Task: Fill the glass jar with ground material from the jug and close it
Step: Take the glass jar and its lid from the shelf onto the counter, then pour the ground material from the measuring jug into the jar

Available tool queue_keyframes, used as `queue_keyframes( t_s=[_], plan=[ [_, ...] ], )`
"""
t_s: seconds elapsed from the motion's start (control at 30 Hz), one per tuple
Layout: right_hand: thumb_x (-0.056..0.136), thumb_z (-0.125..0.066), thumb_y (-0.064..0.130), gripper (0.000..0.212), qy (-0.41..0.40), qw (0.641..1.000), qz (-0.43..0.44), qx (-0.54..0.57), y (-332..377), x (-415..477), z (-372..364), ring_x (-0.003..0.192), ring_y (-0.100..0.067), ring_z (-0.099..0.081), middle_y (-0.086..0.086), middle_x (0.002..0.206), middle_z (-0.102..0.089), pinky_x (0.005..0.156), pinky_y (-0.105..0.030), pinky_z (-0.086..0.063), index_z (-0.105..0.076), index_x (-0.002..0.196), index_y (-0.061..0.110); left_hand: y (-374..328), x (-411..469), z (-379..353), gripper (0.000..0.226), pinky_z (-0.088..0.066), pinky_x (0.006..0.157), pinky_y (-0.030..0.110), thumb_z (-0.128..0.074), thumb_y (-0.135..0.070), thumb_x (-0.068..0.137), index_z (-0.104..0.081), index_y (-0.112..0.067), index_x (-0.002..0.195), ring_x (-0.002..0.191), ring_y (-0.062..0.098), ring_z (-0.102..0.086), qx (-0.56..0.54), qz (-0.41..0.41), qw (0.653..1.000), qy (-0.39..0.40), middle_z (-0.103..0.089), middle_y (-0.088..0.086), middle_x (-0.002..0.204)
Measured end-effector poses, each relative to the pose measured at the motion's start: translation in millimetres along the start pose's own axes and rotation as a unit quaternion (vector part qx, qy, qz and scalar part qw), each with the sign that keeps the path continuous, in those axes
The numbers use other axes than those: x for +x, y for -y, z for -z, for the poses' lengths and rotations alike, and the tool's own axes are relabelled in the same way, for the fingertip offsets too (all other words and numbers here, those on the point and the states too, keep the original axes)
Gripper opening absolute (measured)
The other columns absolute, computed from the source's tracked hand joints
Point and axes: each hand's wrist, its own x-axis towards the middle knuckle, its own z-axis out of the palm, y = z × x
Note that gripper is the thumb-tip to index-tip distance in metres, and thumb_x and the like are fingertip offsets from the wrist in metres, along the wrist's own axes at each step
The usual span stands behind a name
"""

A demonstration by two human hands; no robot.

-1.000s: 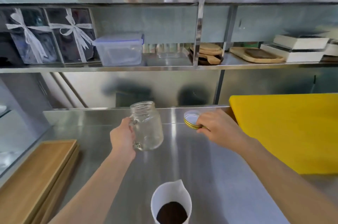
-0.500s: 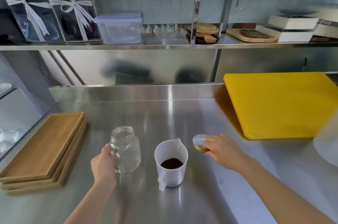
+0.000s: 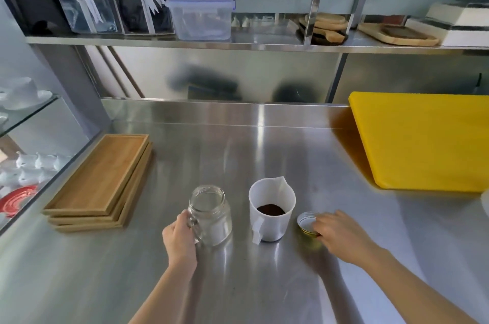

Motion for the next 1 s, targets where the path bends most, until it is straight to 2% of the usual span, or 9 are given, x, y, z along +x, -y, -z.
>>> queue_keyframes(
  t_s=[0.1, 0.17, 0.23, 0.3, 0.4, 0.47, 0.67, 0.83, 1.0],
  plan=[
    [0.09, -0.048, 0.023, 0.023, 0.029, 1.0, 0.0, 0.007, 5.4, -3.4, -8.0, 0.109, -0.026, -0.054, -0.004, 0.118, -0.062, 0.083, -0.035, -0.037, -0.061, 0.108, 0.016, 1.9, -1.7, 2.2, 0.038, -0.016, 0.052, 0.033, -0.05, -0.013, 0.086, -0.026, -0.018, 0.057, 0.054, 0.017, -0.018, 0.0, -0.005, 1.0, 0.001, -0.02, 0.001, 0.058],
    [0.076, -0.068, 0.031, 0.013, 0.021, 1.0, 0.008, -0.006, 10.8, -9.3, -9.7, 0.085, -0.019, -0.064, 0.001, 0.091, -0.07, 0.067, -0.031, -0.042, -0.066, 0.085, 0.021, 3.5, -0.9, 3.8, 0.038, -0.016, 0.053, 0.033, -0.05, -0.014, 0.087, -0.026, -0.018, 0.058, 0.054, 0.017, -0.017, 0.01, -0.007, 1.0, 0.007, -0.02, 0.002, 0.058],
    [0.047, -0.084, 0.037, 0.026, 0.014, 0.999, 0.016, -0.024, 11.6, -13.9, -18.9, 0.053, -0.009, -0.061, 0.01, 0.057, -0.063, 0.048, -0.021, -0.032, -0.062, 0.058, 0.029, 6.1, 3.2, 6.2, 0.033, -0.017, 0.053, 0.033, -0.049, -0.016, 0.087, -0.031, -0.016, 0.06, 0.054, 0.018, -0.018, 0.022, -0.007, 1.0, 0.021, -0.021, 0.003, 0.058],
    [0.04, -0.084, 0.039, 0.028, 0.006, 1.0, -0.011, -0.016, 15.2, -16.2, -19.3, 0.047, -0.004, -0.057, 0.014, 0.051, -0.059, 0.045, -0.018, -0.029, -0.06, 0.052, 0.031, 8.2, 8.9, 9.4, 0.029, -0.018, 0.053, 0.033, -0.049, -0.019, 0.087, -0.035, -0.015, 0.062, 0.055, 0.018, -0.02, 0.029, -0.006, 0.999, 0.044, -0.023, 0.003, 0.058],
    [0.059, -0.067, 0.04, 0.013, -0.063, 0.998, -0.01, 0.0, 27.5, -16.5, -10.0, 0.052, -0.005, -0.059, 0.016, 0.057, -0.061, 0.052, -0.016, -0.034, -0.061, 0.055, 0.03, 9.3, 13.8, 14.5, 0.04, -0.021, 0.055, 0.034, -0.049, -0.025, 0.086, -0.028, -0.017, 0.053, 0.053, 0.02, -0.022, 0.052, -0.015, 0.995, 0.081, -0.025, 0.003, 0.05],
    [0.076, -0.049, 0.034, 0.023, -0.099, 0.989, -0.04, 0.098, 41.0, -17.1, -4.0, 0.057, -0.012, -0.059, 0.011, 0.06, -0.061, 0.056, -0.022, -0.03, -0.061, 0.06, 0.024, 8.4, 13.0, 16.9, 0.041, -0.022, 0.057, 0.033, -0.047, -0.027, 0.086, -0.027, -0.016, 0.052, 0.053, 0.02, -0.023, 0.063, -0.018, 0.993, 0.097, -0.025, 0.005, 0.05],
    [0.087, -0.058, 0.024, 0.009, -0.087, 0.907, -0.072, 0.406, 91.4, -11.6, 6.6, 0.08, -0.004, -0.052, 0.022, 0.079, -0.052, 0.075, -0.022, -0.043, -0.062, 0.093, 0.019, 13.8, 12.2, 18.2, 0.041, -0.023, 0.058, 0.031, -0.044, -0.029, 0.09, -0.028, -0.015, 0.054, 0.054, 0.021, -0.022, 0.071, -0.015, 0.991, 0.112, -0.025, 0.008, 0.054],
    [0.08, -0.066, 0.024, 0.047, -0.041, 0.803, -0.137, 0.579, 118.4, -3.7, 9.5, 0.112, 0.003, -0.048, 0.014, 0.12, -0.055, 0.09, -0.014, -0.036, -0.047, 0.122, 0.031, 17.2, 14.4, 18.9, 0.043, -0.022, 0.058, 0.033, -0.045, -0.029, 0.089, -0.025, -0.016, 0.053, 0.053, 0.021, -0.022, 0.065, -0.017, 0.991, 0.114, -0.023, 0.004, 0.047],
    [0.066, -0.067, 0.038, 0.062, 0.034, 0.693, -0.153, 0.704, 121.9, 6.3, 20.1, 0.125, -0.002, -0.041, 0.013, 0.133, -0.049, 0.108, -0.031, -0.032, -0.049, 0.125, 0.033, 16.8, 13.9, 19.0, 0.043, -0.022, 0.058, 0.032, -0.043, -0.027, 0.091, -0.025, -0.016, 0.054, 0.053, 0.02, -0.022, 0.066, -0.024, 0.99, 0.124, -0.022, 0.004, 0.047]
  ],
)
